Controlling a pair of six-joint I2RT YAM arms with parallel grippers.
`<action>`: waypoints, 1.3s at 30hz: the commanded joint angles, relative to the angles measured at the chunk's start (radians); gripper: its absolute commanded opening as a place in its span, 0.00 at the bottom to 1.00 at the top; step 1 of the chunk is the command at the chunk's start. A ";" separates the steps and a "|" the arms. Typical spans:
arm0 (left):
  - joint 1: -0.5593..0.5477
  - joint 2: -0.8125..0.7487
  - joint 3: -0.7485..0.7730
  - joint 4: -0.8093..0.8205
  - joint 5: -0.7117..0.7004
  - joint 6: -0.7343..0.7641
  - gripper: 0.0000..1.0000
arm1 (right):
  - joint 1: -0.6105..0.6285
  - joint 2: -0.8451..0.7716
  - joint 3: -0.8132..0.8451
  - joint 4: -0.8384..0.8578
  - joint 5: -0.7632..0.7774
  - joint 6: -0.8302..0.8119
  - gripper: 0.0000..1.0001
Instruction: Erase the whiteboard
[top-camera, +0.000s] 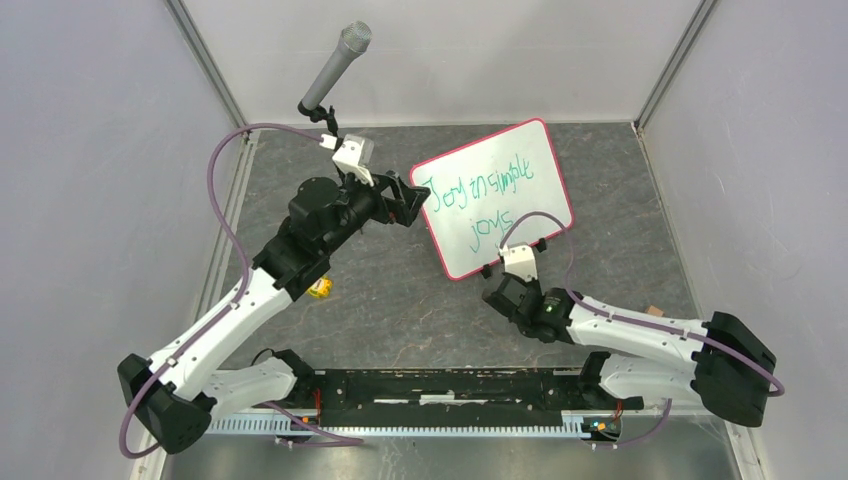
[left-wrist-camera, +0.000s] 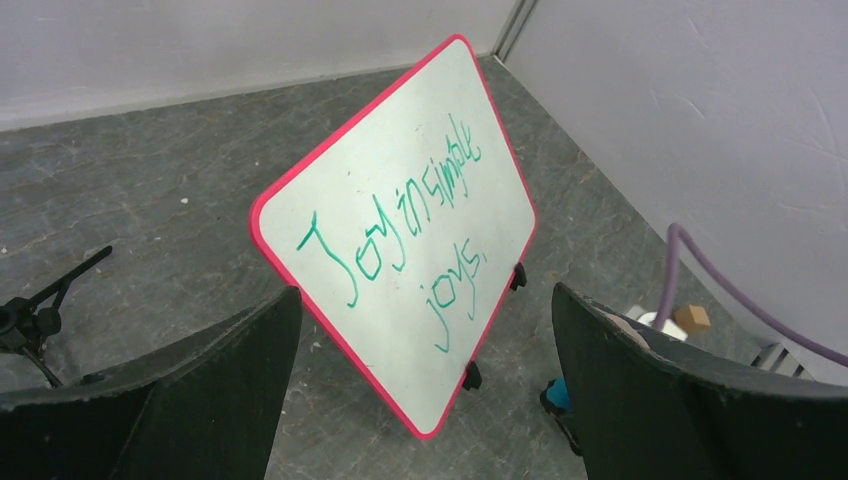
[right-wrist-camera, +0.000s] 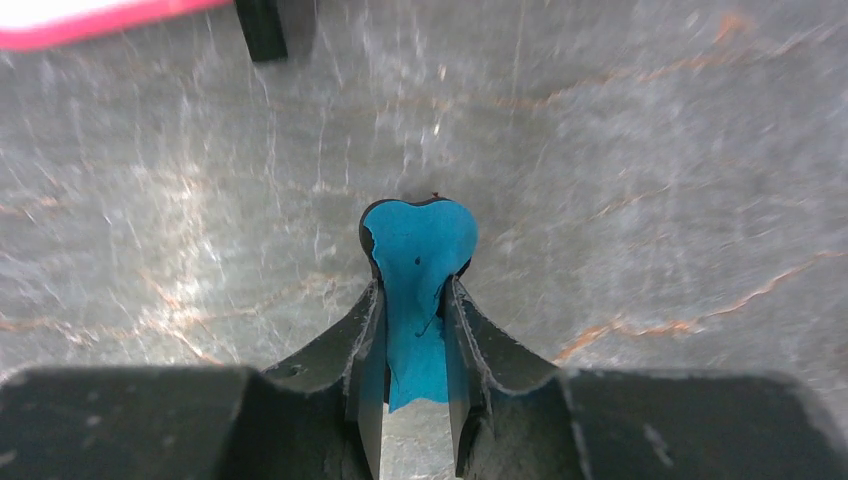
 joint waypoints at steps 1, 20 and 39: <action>0.015 0.051 0.063 -0.041 -0.023 -0.029 1.00 | -0.012 -0.006 0.142 -0.009 0.163 -0.080 0.19; 0.258 0.250 0.049 0.078 0.297 -0.243 0.98 | -0.341 0.251 0.483 0.975 -0.067 -0.609 0.19; 0.295 0.474 0.053 0.156 0.400 -0.307 0.69 | -0.349 0.462 0.592 0.976 -0.348 -0.859 0.19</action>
